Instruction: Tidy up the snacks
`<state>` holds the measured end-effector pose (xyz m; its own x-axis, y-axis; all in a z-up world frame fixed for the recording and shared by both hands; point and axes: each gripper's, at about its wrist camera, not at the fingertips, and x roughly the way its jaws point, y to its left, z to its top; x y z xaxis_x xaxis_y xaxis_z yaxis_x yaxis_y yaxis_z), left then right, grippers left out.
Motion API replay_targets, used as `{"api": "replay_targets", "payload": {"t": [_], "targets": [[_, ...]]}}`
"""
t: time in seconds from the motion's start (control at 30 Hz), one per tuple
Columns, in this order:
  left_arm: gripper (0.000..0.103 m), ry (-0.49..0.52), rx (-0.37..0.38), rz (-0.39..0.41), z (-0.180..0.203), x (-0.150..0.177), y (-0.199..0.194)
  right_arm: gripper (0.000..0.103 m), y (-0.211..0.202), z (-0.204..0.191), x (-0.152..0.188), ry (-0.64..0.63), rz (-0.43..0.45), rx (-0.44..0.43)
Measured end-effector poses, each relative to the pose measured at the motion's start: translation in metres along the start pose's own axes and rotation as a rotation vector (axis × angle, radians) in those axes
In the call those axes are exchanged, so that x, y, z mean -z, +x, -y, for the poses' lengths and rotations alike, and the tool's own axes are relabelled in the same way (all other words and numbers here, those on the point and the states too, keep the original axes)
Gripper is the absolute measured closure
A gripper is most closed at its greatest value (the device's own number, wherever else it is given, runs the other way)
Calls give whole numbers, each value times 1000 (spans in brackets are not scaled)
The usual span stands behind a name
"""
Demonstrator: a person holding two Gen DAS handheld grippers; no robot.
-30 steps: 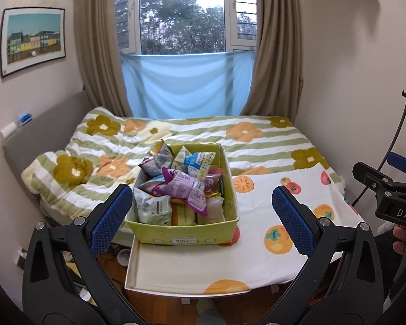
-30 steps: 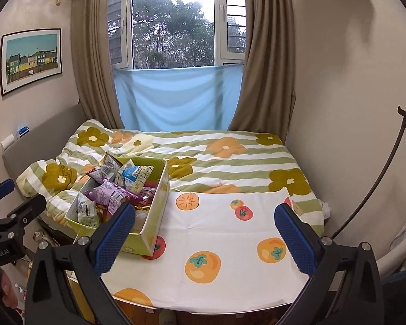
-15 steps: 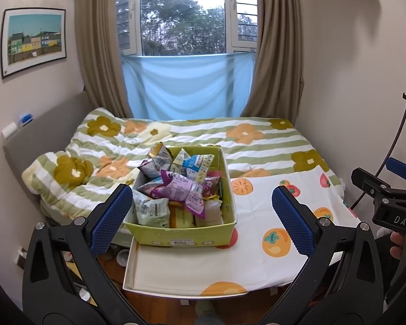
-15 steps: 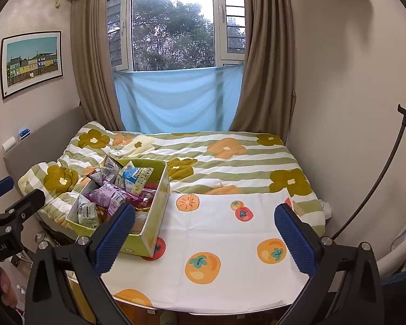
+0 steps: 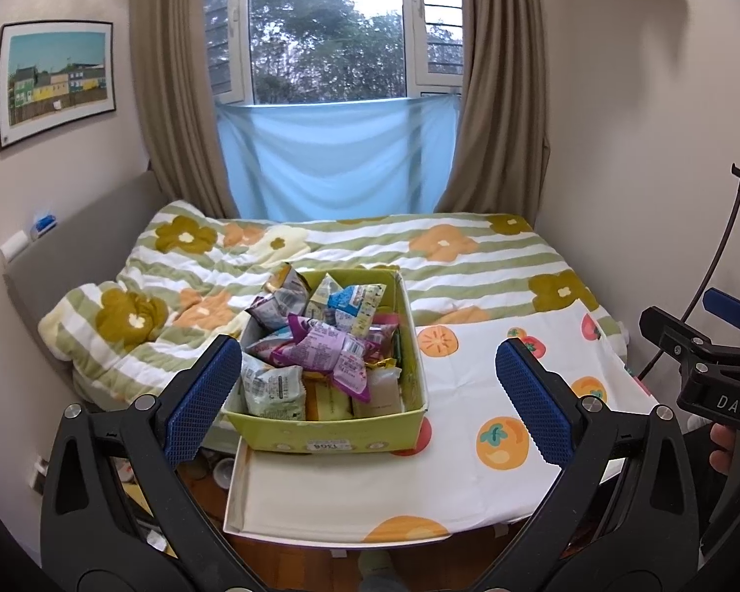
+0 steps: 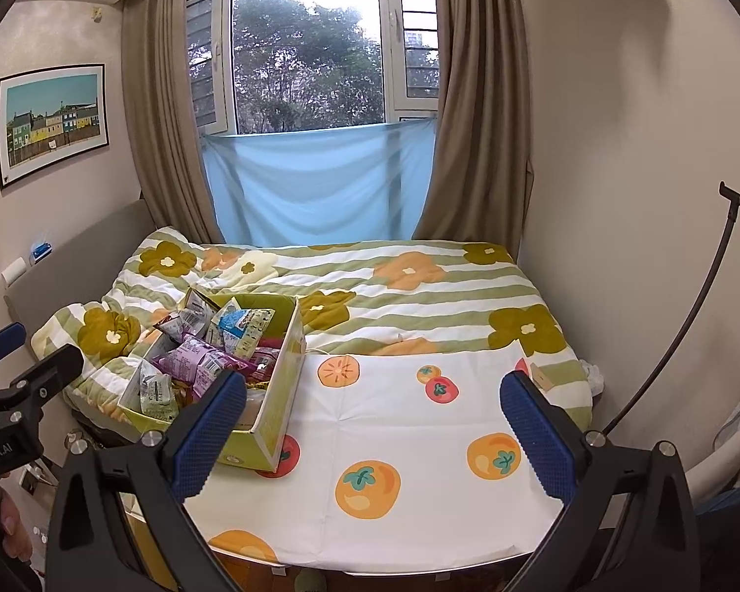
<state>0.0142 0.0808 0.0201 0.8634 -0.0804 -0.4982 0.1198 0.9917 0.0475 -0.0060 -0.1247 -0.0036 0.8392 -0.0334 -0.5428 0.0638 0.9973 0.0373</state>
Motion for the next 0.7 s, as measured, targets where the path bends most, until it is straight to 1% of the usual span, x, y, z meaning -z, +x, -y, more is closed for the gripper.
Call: {"api": "replay_targets", "payload": {"t": [0.7], "targets": [[1, 3, 2, -2, 2, -1, 3, 1, 2, 1, -1, 5, -3, 0]]}}
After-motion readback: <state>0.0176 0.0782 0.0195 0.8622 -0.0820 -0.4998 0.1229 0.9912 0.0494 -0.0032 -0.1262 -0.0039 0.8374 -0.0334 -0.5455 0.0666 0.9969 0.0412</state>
